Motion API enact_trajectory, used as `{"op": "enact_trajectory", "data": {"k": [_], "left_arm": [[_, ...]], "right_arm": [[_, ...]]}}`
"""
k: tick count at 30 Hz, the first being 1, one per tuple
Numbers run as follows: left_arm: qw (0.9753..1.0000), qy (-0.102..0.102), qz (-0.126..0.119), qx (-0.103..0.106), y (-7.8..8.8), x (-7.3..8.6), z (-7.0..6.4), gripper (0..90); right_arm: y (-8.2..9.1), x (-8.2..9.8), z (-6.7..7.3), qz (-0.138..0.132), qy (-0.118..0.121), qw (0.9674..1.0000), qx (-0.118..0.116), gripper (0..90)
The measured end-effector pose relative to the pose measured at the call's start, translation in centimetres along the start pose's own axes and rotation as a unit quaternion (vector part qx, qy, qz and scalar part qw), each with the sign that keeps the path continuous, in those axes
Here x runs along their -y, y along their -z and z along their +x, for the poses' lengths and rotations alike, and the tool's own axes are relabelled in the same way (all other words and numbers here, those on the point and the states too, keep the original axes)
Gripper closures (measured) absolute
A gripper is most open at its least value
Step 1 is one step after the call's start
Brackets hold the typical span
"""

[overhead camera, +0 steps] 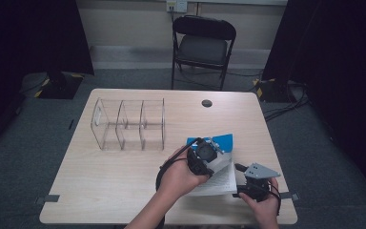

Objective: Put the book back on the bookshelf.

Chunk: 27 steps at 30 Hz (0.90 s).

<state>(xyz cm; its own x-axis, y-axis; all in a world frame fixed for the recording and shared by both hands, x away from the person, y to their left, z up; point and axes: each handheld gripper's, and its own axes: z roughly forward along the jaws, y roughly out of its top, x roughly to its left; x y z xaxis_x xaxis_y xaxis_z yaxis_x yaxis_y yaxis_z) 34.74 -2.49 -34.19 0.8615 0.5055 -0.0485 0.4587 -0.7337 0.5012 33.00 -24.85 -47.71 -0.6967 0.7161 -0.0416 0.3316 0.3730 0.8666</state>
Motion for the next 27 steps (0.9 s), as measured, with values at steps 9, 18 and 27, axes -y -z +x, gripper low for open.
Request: {"op": "enact_trajectory", "data": {"k": [9,18,27], "left_arm": [[0.9997,-0.018,0.016,-0.005,0.2,-0.2,-0.3,75.0],[0.9994,-0.024,0.023,-0.005,1.2,-0.9,-0.4,74.9],[0.9993,-0.036,0.014,-0.002,2.5,-1.8,-0.5,74.7]], "right_arm": [[0.1,-0.4,0.3,-0.008,0.008,0.9999,-0.010,22.0],[0.6,-1.9,0.4,-0.018,0.036,0.9991,-0.012,21.9],[1.3,-3.3,0.5,-0.043,0.043,0.9981,-0.006,21.9]]}}
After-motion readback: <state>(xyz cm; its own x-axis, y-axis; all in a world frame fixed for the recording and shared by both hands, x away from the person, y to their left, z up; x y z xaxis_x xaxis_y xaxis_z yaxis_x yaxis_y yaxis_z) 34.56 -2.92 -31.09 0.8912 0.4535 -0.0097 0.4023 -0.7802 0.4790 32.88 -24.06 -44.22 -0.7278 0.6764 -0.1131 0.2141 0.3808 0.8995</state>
